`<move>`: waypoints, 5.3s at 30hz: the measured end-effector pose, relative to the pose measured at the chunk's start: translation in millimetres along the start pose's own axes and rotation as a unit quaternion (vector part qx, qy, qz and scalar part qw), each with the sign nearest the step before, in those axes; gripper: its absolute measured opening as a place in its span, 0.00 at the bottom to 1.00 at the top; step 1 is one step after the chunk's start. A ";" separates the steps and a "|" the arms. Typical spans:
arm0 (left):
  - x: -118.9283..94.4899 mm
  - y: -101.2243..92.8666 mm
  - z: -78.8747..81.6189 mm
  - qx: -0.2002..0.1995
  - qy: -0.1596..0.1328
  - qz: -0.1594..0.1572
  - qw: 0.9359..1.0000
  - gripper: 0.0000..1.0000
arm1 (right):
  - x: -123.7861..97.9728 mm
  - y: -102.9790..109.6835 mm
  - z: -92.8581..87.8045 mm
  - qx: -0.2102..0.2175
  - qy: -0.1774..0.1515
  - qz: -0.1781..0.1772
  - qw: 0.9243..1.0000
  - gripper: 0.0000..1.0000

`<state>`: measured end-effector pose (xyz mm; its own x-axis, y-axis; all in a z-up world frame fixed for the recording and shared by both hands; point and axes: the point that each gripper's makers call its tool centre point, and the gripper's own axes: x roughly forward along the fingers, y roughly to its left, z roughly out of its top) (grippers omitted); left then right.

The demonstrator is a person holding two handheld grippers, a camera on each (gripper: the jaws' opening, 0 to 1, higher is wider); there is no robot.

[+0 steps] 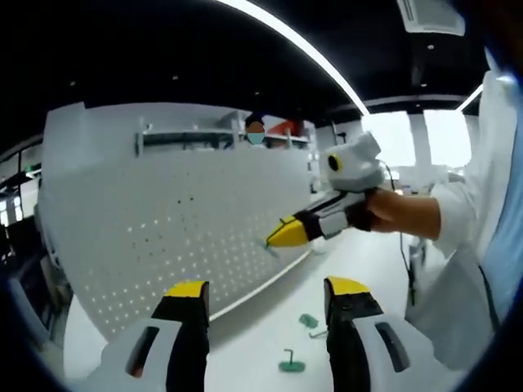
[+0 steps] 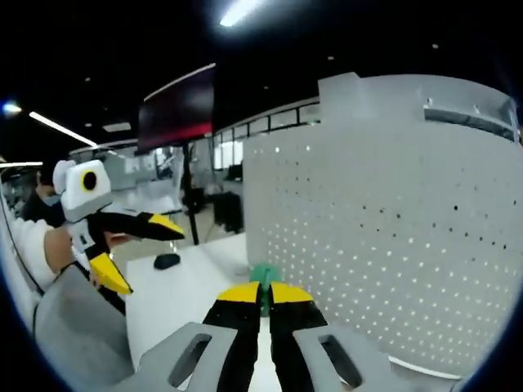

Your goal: Insert the hook assembly into the mounting plate slot until the hook locks in place.

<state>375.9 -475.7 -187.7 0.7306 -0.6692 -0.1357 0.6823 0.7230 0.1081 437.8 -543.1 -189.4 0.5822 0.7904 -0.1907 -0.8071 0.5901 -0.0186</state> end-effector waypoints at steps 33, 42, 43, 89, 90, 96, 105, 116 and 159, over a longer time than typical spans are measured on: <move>52.4 -6.3 0.6 -0.108 -0.036 -0.030 0.993 0.17 | -4.0 27.8 12.6 -0.023 -0.043 0.004 0.999 0.01; 54.8 -8.4 1.4 -0.108 -0.040 -0.034 0.993 0.13 | -4.3 30.7 13.9 -0.028 -0.049 0.003 0.998 0.01; 54.9 -8.9 1.4 -0.106 -0.040 -0.035 0.993 0.12 | -4.3 30.9 13.9 -0.028 -0.049 0.003 0.998 0.01; 51.6 -7.6 4.6 -0.028 -0.050 -0.020 0.998 0.03 | -2.3 32.9 10.0 -0.034 -0.046 -0.011 0.998 0.01; 51.5 -7.6 4.3 -0.027 -0.049 -0.020 0.998 0.04 | -2.2 32.5 10.3 -0.035 -0.046 -0.012 0.998 0.01; 51.3 -8.9 3.1 -0.032 -0.048 -0.024 0.998 0.16 | -4.8 25.9 15.0 -0.032 -0.054 -0.021 0.998 0.01; 48.5 -6.5 3.3 -0.034 -0.049 -0.017 0.998 0.32 | -5.8 18.4 16.4 -0.035 -0.057 -0.037 0.997 0.00; 48.5 -4.0 0.7 -0.044 -0.045 -0.010 0.998 0.53 | -16.3 -4.2 18.6 -0.033 -0.063 -0.085 0.994 0.01; 44.6 3.2 -12.1 -0.065 -0.038 -0.012 0.997 0.77 | -59.3 -142.4 87.5 -0.051 -0.137 -0.304 0.941 0.01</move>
<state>410.4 -501.2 -205.3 0.7172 -0.6942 -0.0612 0.6943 0.7193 -0.0238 526.7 -659.6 -89.6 0.9314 0.3333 0.1464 -0.3142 0.9391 -0.1392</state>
